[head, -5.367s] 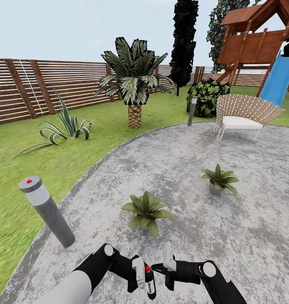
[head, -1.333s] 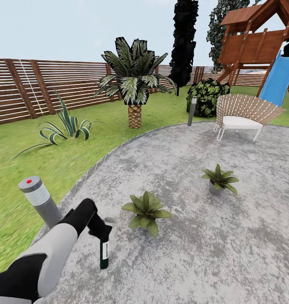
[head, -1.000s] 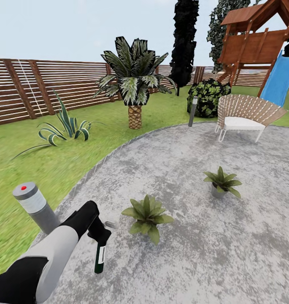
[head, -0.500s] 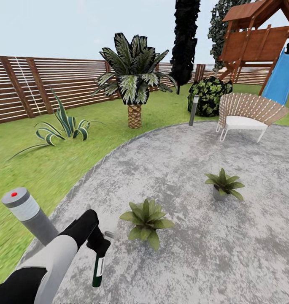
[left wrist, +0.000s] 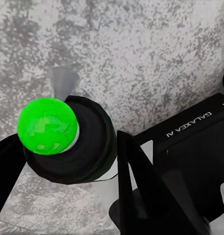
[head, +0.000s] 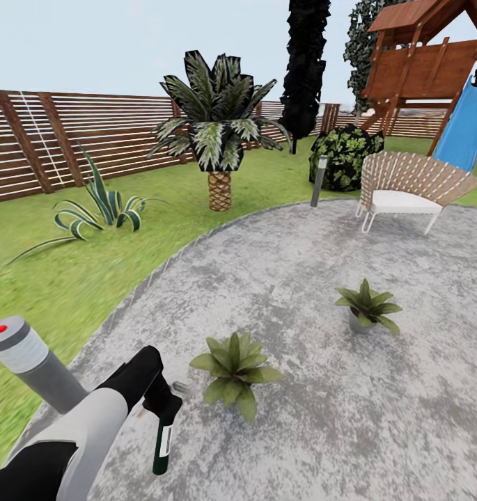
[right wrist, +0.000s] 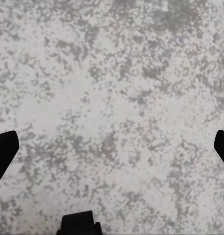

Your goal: Pick up the pesticide atomizer in the garden and spray insectifuge to fully cover both potted plants in the garden.

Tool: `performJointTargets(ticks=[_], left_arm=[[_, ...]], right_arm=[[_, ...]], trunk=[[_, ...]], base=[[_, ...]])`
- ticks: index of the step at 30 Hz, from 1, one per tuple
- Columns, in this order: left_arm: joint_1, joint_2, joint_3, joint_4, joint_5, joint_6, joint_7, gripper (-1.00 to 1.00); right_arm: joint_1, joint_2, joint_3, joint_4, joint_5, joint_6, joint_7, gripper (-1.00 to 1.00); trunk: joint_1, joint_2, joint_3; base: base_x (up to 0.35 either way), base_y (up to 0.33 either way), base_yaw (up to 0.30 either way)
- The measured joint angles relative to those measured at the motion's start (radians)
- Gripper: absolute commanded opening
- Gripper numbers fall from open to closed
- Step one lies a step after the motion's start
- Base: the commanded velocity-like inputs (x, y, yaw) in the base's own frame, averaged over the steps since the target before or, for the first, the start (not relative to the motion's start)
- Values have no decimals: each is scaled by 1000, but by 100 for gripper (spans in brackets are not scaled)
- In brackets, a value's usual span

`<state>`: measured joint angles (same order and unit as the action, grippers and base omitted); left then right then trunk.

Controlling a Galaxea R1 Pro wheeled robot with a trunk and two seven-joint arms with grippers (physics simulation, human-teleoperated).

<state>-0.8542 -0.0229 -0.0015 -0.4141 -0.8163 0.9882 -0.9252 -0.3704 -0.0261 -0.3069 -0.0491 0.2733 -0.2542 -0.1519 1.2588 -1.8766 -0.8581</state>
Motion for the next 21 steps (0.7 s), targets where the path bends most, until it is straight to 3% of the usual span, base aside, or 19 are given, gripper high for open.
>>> performJointTargets(ticks=[7, 11, 21], left_arm=[[14, -4, 1, 11, 2, 0, -1, -100], [63, -27, 1, -1, 2, -6, 2, -100], [69, -23, -5, -5, -5, -11, 5, -100]], right_arm=[[0, 0, -1, 0, 0, 0, 0, 100], [0, 0, -1, 0, 0, 0, 0, 100], [0, 0, -1, -1, 0, 0, -1, 100]], trunk=[[0, 0, 0], [0, 0, 0], [0, 0, -9]], base=[[13, -10, 0], [100, 0, 0], [93, 0, 0]])
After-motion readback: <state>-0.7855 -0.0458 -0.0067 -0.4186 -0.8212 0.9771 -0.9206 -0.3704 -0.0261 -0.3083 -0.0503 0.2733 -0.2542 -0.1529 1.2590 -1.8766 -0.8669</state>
